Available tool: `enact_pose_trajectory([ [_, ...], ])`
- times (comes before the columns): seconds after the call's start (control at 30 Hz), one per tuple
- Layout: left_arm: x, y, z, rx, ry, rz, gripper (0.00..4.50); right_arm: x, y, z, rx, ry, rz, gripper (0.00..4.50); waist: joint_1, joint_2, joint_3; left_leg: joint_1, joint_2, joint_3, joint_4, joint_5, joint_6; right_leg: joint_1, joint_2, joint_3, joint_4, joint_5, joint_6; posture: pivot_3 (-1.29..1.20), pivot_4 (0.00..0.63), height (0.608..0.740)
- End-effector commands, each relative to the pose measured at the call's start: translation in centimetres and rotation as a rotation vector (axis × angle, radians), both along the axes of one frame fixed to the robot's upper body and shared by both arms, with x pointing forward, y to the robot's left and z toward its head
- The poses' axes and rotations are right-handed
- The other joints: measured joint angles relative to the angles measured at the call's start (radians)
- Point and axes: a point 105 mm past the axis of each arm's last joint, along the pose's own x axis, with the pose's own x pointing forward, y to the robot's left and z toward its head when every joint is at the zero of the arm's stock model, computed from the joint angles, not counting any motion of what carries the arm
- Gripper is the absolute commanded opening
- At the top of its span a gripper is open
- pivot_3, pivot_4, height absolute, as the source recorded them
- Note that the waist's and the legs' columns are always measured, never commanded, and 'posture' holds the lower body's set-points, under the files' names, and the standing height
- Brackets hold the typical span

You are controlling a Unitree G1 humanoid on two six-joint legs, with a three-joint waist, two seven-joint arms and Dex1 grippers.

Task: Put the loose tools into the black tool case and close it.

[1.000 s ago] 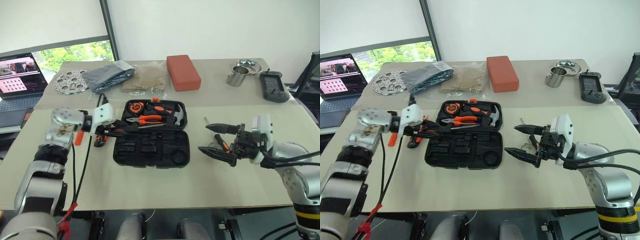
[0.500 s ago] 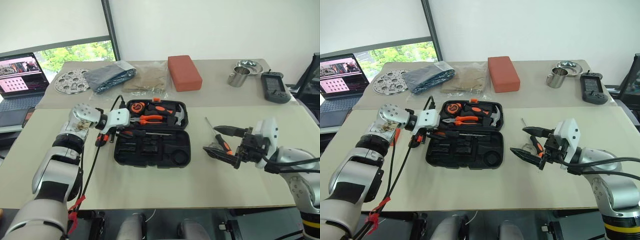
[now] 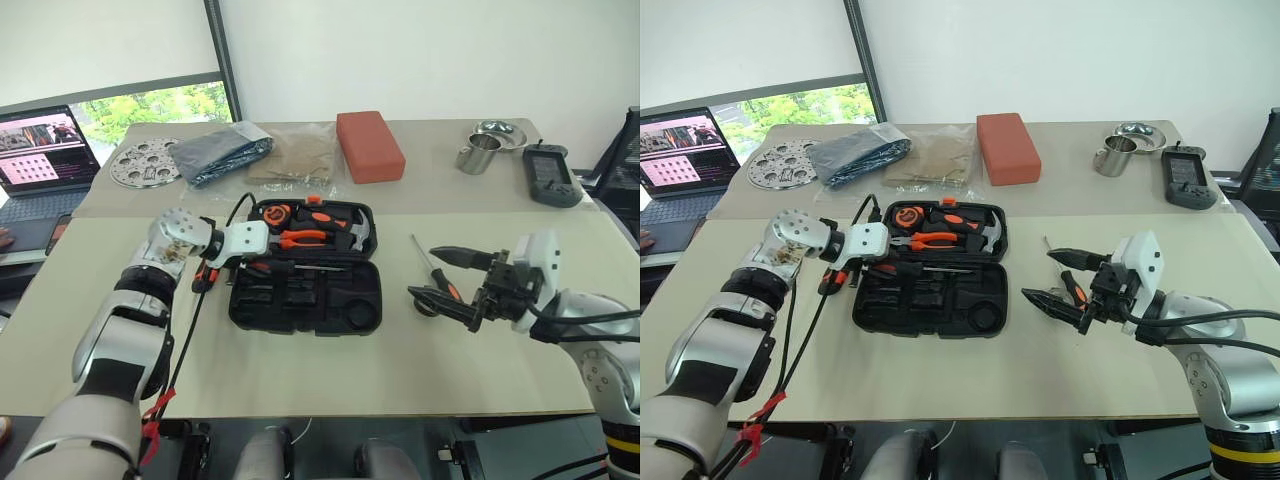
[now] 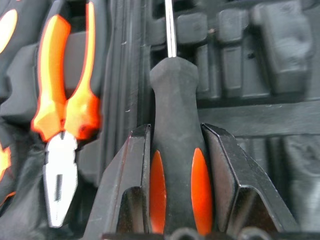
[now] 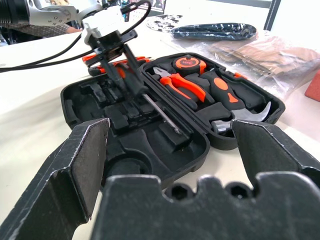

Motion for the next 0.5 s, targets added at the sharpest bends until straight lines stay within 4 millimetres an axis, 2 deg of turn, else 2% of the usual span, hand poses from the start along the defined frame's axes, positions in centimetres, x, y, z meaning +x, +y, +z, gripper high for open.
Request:
enact_pose_trajectory([
  [0.03, 0.6, -0.2, 1.0, -0.001, -0.046, 0.011, 1.09, -0.5, 0.4, 1.3, -0.001, -0.046, 0.024, 4.50, 0.000, 0.000, 0.000, 0.000, 0.000, 0.000, 0.000, 0.000, 0.000, 0.000, 0.000, 0.000, 0.001, 0.000, 0.000, 0.00, 0.150, 0.740],
  [0.17, 0.6, -0.3, 1.1, -0.003, -0.047, 0.002, 1.09, -0.6, 0.5, 1.2, 0.000, -0.045, 0.023, 4.50, 0.000, 0.000, 0.000, 0.001, 0.000, -0.001, 0.001, 0.000, 0.000, 0.000, 0.000, 0.001, 0.002, 0.000, 0.000, 0.00, 0.150, 0.740],
  [0.23, 0.7, -0.4, 1.3, -0.008, -0.054, 0.003, 2.09, -0.6, 0.5, 1.2, 0.002, -0.043, 0.024, 4.50, 0.000, 0.000, 0.000, 0.001, 0.000, -0.001, 0.001, 0.000, 0.000, 0.000, 0.000, 0.001, 0.003, 0.000, 0.000, 0.00, 0.150, 0.740],
  [0.3, 0.8, -0.3, 1.6, -0.005, -0.083, 0.004, 2.64, -0.6, 0.5, 1.1, 0.003, -0.041, 0.025, 4.50, 0.000, 0.000, 0.000, 0.001, 0.000, -0.002, 0.001, 0.000, 0.000, 0.000, 0.000, 0.001, 0.003, 0.000, 0.000, 0.00, 0.150, 0.740],
  [0.43, 1.0, 0.1, 2.8, 0.088, -0.217, -0.057, 4.08, -0.6, 0.5, 1.0, 0.002, -0.038, 0.024, 4.50, 0.001, 0.000, 0.000, 0.000, -0.001, -0.002, 0.001, 0.001, -0.001, 0.000, 0.000, 0.001, 0.003, 0.000, 0.000, 0.00, 0.150, 0.740],
  [0.47, 0.9, -0.2, 3.8, 0.080, -0.252, -0.079, 4.31, -0.7, 0.5, 1.0, 0.003, -0.038, 0.025, 4.50, 0.001, 0.000, 0.000, 0.000, -0.001, -0.002, 0.001, 0.001, -0.001, 0.000, 0.000, 0.001, 0.003, 0.000, 0.000, 0.00, 0.150, 0.740],
  [0.5, 0.9, -0.5, 4.8, 0.068, -0.284, -0.095, 4.31, -0.7, 0.5, 1.0, 0.003, -0.037, 0.026, 4.50, 0.001, 0.000, 0.000, 0.000, -0.001, -0.002, 0.001, 0.000, -0.001, 0.000, 0.000, 0.001, 0.003, 0.000, 0.000, 0.00, 0.150, 0.740],
])
